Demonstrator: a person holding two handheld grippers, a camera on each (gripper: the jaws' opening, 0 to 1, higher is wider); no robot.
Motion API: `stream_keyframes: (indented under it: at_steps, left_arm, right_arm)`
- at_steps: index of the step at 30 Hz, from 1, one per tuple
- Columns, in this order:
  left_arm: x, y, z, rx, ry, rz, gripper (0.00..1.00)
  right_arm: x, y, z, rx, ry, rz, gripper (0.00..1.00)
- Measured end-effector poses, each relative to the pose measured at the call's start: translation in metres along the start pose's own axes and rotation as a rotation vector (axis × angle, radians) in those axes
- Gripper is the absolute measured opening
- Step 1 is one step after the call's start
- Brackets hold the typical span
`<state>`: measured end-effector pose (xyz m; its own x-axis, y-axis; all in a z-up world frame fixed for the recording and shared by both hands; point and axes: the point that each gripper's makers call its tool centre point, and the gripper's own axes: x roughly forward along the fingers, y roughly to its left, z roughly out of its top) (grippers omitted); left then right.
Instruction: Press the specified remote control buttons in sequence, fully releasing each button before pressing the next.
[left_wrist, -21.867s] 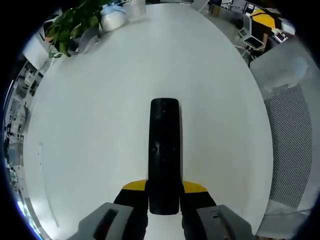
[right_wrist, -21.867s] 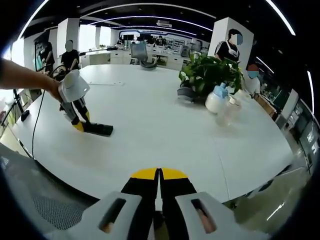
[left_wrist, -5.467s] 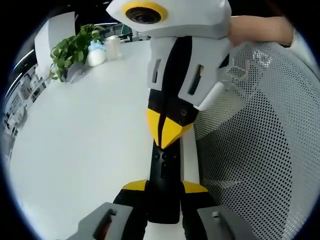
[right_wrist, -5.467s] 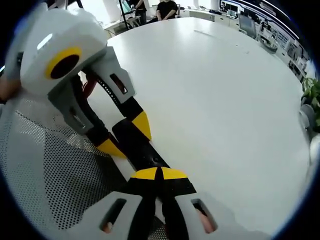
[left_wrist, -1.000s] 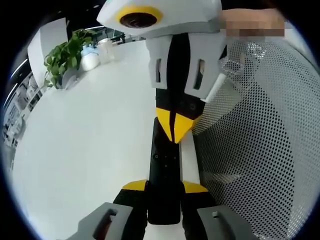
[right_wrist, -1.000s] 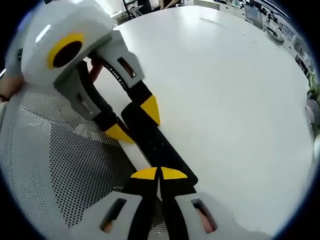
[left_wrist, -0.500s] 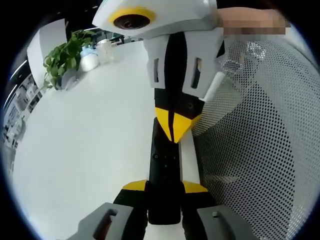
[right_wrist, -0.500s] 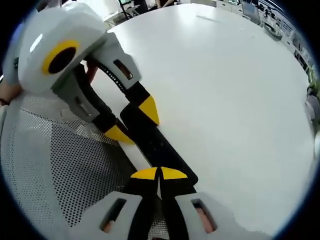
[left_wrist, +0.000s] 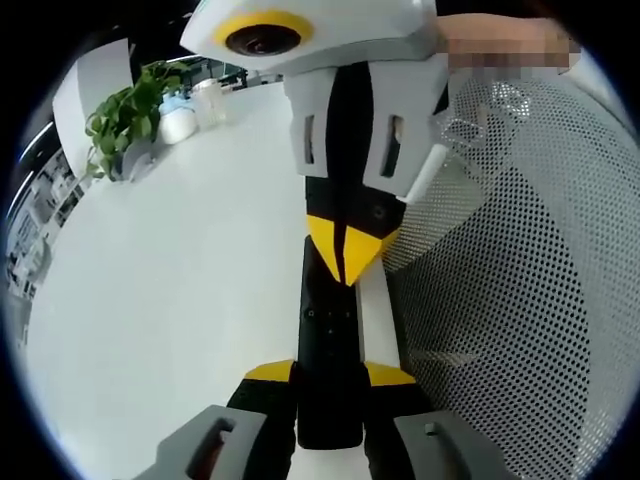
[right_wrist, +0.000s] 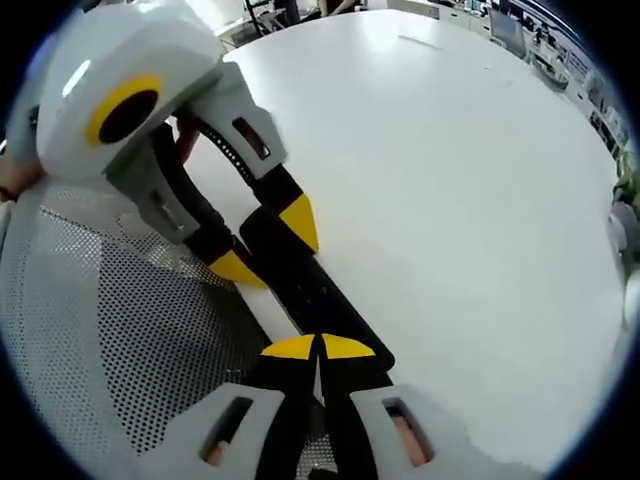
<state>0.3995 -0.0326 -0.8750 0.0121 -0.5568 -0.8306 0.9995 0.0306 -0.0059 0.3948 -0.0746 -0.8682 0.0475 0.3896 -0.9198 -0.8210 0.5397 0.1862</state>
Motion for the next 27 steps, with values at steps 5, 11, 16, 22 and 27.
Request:
stream_keyframes:
  at_steps: [5, 11, 16, 22, 27]
  left_arm:
    - [-0.0002, 0.0003, 0.0002, 0.000, -0.001, -0.001, 0.24]
    - [0.0002, 0.0005, -0.0004, 0.001, 0.000, -0.001, 0.24]
    - [0.0004, 0.0002, -0.0005, 0.002, 0.000, -0.002, 0.24]
    - [0.0005, 0.0001, -0.0004, 0.006, 0.005, -0.003, 0.24]
    - [0.0007, 0.0005, 0.0000, 0.005, 0.006, -0.003, 0.24]
  right_arm:
    - [0.0000, -0.0043, 0.0052, -0.011, -0.024, -0.023, 0.00]
    - [0.0006, -0.0048, 0.0071, -0.049, -0.026, -0.044, 0.00]
    - [0.0013, -0.0046, 0.0070, -0.088, -0.032, -0.054, 0.00]
    - [0.0019, -0.0049, 0.0072, -0.103, -0.038, -0.069, 0.00]
    - [0.0018, -0.0059, 0.0076, -0.123, -0.043, -0.082, 0.00]
